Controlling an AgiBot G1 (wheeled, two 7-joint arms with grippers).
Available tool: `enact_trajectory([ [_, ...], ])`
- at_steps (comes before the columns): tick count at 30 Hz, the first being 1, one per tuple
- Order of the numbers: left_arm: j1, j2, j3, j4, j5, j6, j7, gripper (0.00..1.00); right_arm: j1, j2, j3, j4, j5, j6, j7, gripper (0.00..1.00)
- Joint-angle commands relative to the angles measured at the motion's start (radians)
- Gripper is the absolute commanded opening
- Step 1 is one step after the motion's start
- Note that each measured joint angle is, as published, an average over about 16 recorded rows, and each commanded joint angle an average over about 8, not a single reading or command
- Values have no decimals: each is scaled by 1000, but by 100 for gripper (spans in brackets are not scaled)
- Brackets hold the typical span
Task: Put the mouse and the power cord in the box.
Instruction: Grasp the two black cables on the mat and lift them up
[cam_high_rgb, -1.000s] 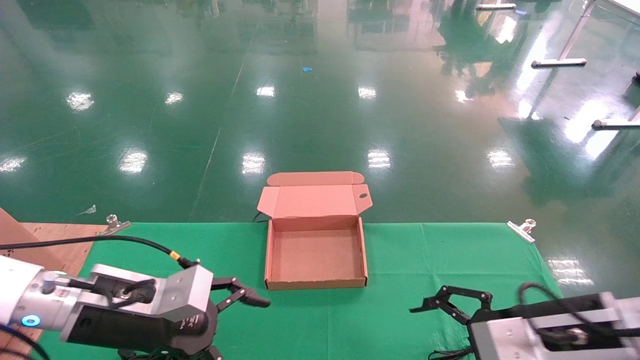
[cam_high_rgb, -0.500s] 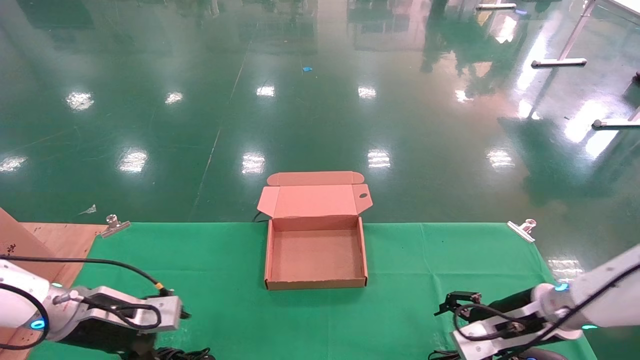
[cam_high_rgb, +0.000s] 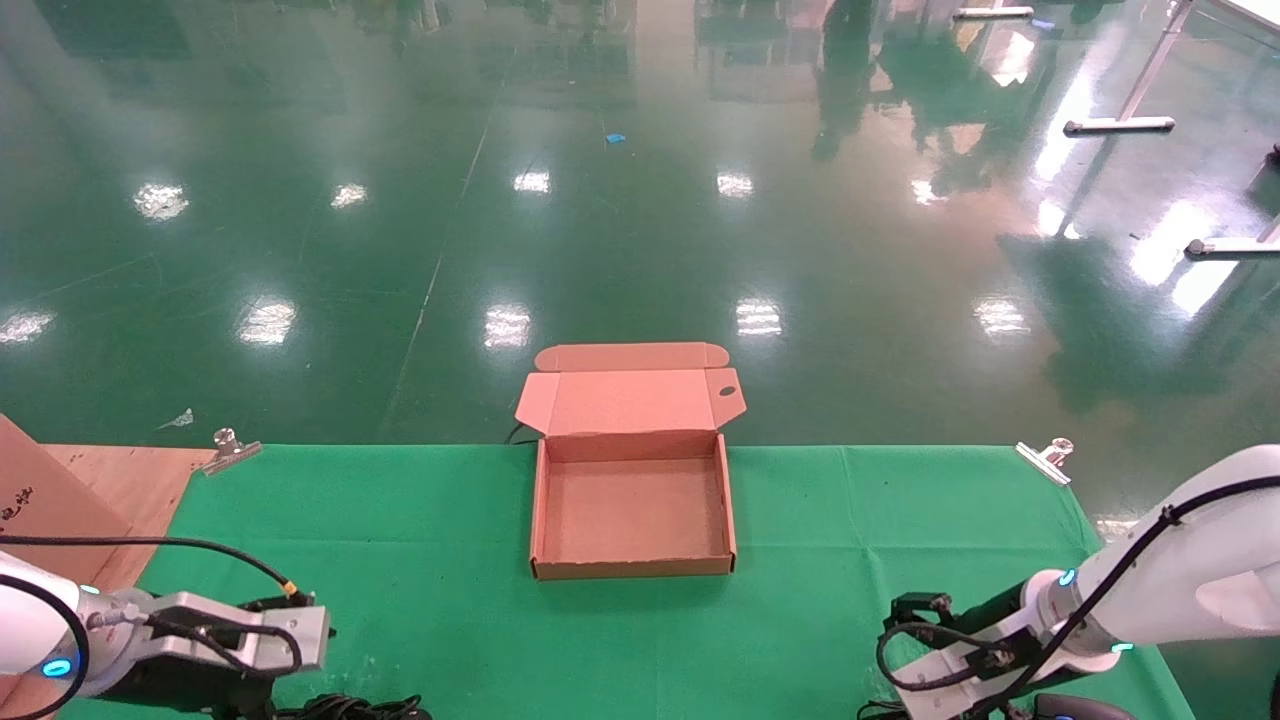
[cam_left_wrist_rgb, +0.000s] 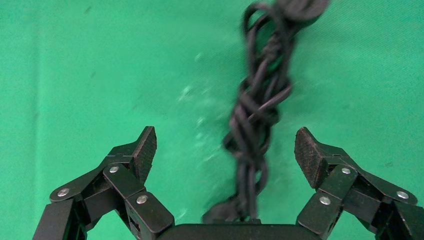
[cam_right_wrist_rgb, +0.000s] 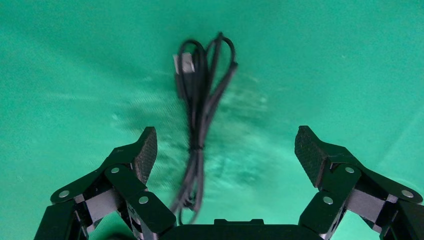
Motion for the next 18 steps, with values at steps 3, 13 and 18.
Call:
enact_trajectory([
  [3, 2, 9, 0, 26, -1, 20, 30, 100, 7, -14, 2, -57, 3, 11, -24, 100],
  [13, -1, 29, -14, 62, -21, -3, 60, 97, 37, -10, 10, -117, 14, -2, -69, 90],
  [18, 2, 33, -15, 78, -24, -8, 68, 47, 36, -12, 9, -136, 14, -2, -84, 37],
])
